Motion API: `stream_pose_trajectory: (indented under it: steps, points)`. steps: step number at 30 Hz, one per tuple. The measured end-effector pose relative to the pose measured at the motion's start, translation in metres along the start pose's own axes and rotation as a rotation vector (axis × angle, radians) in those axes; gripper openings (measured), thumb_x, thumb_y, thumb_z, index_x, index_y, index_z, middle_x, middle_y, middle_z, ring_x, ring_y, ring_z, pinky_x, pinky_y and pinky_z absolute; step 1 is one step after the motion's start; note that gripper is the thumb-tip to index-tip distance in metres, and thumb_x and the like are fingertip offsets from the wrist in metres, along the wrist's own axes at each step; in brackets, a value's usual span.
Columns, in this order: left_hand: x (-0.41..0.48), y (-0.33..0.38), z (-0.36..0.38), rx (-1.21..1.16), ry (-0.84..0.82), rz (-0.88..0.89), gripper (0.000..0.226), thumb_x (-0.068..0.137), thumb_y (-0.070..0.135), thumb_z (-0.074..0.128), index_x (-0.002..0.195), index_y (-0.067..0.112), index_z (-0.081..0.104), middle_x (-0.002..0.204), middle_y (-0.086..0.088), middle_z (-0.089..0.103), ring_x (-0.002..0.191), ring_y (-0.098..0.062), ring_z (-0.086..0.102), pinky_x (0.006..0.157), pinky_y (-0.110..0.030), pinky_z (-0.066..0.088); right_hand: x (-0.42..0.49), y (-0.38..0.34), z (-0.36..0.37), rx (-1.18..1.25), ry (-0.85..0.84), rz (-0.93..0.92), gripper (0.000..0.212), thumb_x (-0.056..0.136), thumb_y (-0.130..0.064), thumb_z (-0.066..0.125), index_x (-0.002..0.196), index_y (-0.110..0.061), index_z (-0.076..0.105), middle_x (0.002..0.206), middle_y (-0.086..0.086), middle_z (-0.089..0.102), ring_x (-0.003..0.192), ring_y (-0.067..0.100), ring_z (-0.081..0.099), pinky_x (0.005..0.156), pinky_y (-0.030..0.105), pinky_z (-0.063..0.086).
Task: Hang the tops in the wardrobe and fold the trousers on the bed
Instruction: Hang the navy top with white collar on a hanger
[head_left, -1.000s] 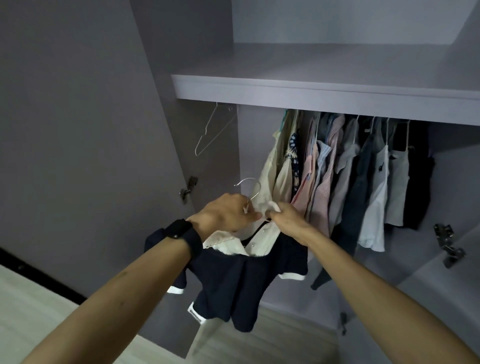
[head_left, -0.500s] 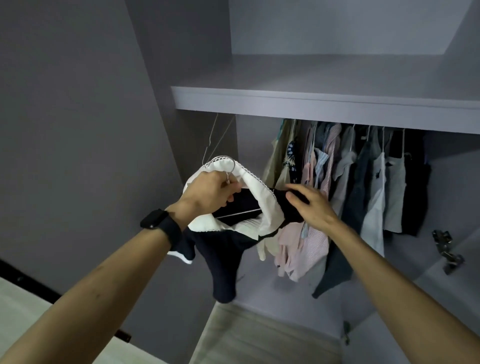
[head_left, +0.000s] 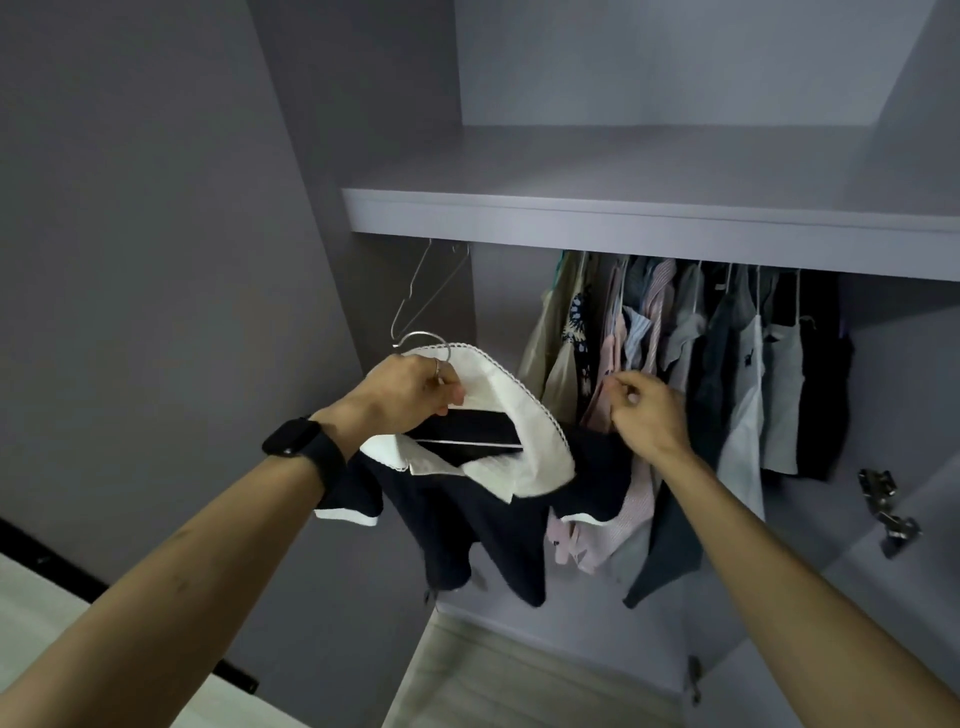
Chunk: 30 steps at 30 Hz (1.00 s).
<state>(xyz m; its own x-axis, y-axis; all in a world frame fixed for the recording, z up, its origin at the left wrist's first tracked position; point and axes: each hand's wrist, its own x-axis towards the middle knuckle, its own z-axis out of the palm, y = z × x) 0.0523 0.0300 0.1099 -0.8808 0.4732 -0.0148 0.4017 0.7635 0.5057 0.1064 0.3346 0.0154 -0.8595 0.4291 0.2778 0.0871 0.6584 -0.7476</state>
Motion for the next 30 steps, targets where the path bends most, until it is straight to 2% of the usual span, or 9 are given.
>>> stream_pose_trajectory:
  steps: [4, 7, 11, 16, 19, 21, 23, 26, 30]
  points:
    - [0.004, 0.006, 0.013, 0.063, 0.018, 0.014, 0.021, 0.101, 0.023, 0.054, 0.090, 0.026, 0.072, 0.077, 0.012, 0.069, 0.077, 0.004, 0.058, 0.070, -0.002, 0.037, -0.037, -0.040, 0.009, 0.084, -0.201, -0.265, 0.042, 0.088, -0.064, 0.058, 0.105, -0.029, 0.076, 0.099, -0.017, 0.071, 0.091, 0.000, 0.063, 0.079, 0.020, 0.049]
    - [0.003, 0.008, 0.021, 0.097, -0.019, 0.036, 0.020, 0.100, 0.023, 0.054, 0.089, 0.027, 0.070, 0.075, 0.014, 0.067, 0.076, 0.006, 0.057, 0.069, -0.001, 0.038, -0.047, -0.039, 0.016, -0.082, -0.208, -0.388, 0.025, 0.095, -0.040, 0.064, 0.109, -0.022, 0.075, 0.101, -0.010, 0.073, 0.090, 0.011, 0.066, 0.078, 0.028, 0.052]
    - [0.000, 0.008, 0.031, 0.121, -0.106, 0.078, 0.020, 0.098, 0.021, 0.056, 0.087, 0.028, 0.071, 0.074, 0.014, 0.067, 0.078, 0.006, 0.059, 0.077, -0.013, 0.043, -0.025, -0.044, 0.005, 0.064, -0.177, -0.180, 0.017, 0.100, -0.027, 0.059, 0.103, -0.021, 0.074, 0.087, -0.016, 0.070, 0.077, 0.005, 0.062, 0.072, 0.022, 0.046]
    - [0.001, 0.010, 0.033, 0.065, -0.047, 0.099, 0.028, 0.098, 0.029, 0.061, 0.073, 0.040, 0.064, 0.071, 0.017, 0.066, 0.073, 0.010, 0.058, 0.063, -0.008, 0.039, -0.004, -0.029, -0.005, -0.390, -0.623, -0.051, 0.028, 0.100, -0.031, 0.051, 0.092, -0.018, 0.073, 0.092, -0.001, 0.072, 0.091, 0.022, 0.066, 0.087, 0.038, 0.054]
    - [0.004, 0.012, 0.032, 0.051, -0.024, 0.086, 0.025, 0.098, 0.029, 0.060, 0.077, 0.040, 0.064, 0.074, 0.015, 0.068, 0.075, 0.003, 0.062, 0.073, -0.016, 0.047, -0.012, -0.029, -0.001, -0.126, -0.463, -0.016, 0.045, 0.103, -0.043, 0.045, 0.069, -0.016, 0.059, 0.062, -0.007, 0.058, 0.070, 0.019, 0.058, 0.067, 0.034, 0.042]
    - [0.005, 0.013, 0.029, 0.044, -0.011, 0.073, 0.024, 0.099, 0.026, 0.059, 0.081, 0.040, 0.066, 0.075, 0.015, 0.069, 0.078, 0.002, 0.063, 0.079, -0.019, 0.049, -0.022, -0.034, 0.005, -0.005, -0.403, -0.026, 0.044, 0.104, -0.049, 0.041, 0.072, -0.025, 0.059, 0.061, -0.014, 0.057, 0.072, 0.015, 0.058, 0.065, 0.032, 0.039]
    - [0.007, 0.015, 0.026, 0.030, -0.005, 0.062, 0.023, 0.098, 0.024, 0.059, 0.083, 0.038, 0.069, 0.075, 0.015, 0.070, 0.076, 0.003, 0.063, 0.076, -0.019, 0.048, -0.032, -0.034, 0.008, 0.003, -0.295, -0.093, 0.032, 0.103, -0.057, 0.035, 0.098, -0.041, 0.062, 0.086, -0.024, 0.065, 0.093, 0.012, 0.063, 0.082, 0.031, 0.043]
    - [0.011, 0.017, 0.024, 0.035, 0.007, 0.066, 0.021, 0.098, 0.025, 0.060, 0.084, 0.037, 0.069, 0.074, 0.015, 0.070, 0.077, 0.002, 0.063, 0.077, -0.021, 0.049, -0.041, -0.030, 0.007, -0.014, -0.250, -0.198, 0.056, 0.094, -0.077, 0.031, 0.138, -0.045, 0.043, 0.134, -0.014, 0.061, 0.124, 0.011, 0.056, 0.103, 0.037, 0.040]
    - [0.015, 0.018, 0.021, 0.027, 0.008, 0.083, 0.024, 0.097, 0.025, 0.060, 0.081, 0.040, 0.069, 0.074, 0.015, 0.070, 0.075, 0.003, 0.063, 0.073, -0.018, 0.047, -0.037, -0.014, 0.006, -0.080, -0.156, -0.284, 0.036, 0.103, -0.041, 0.046, 0.136, -0.029, 0.056, 0.111, 0.000, 0.073, 0.105, 0.023, 0.067, 0.090, 0.036, 0.051]
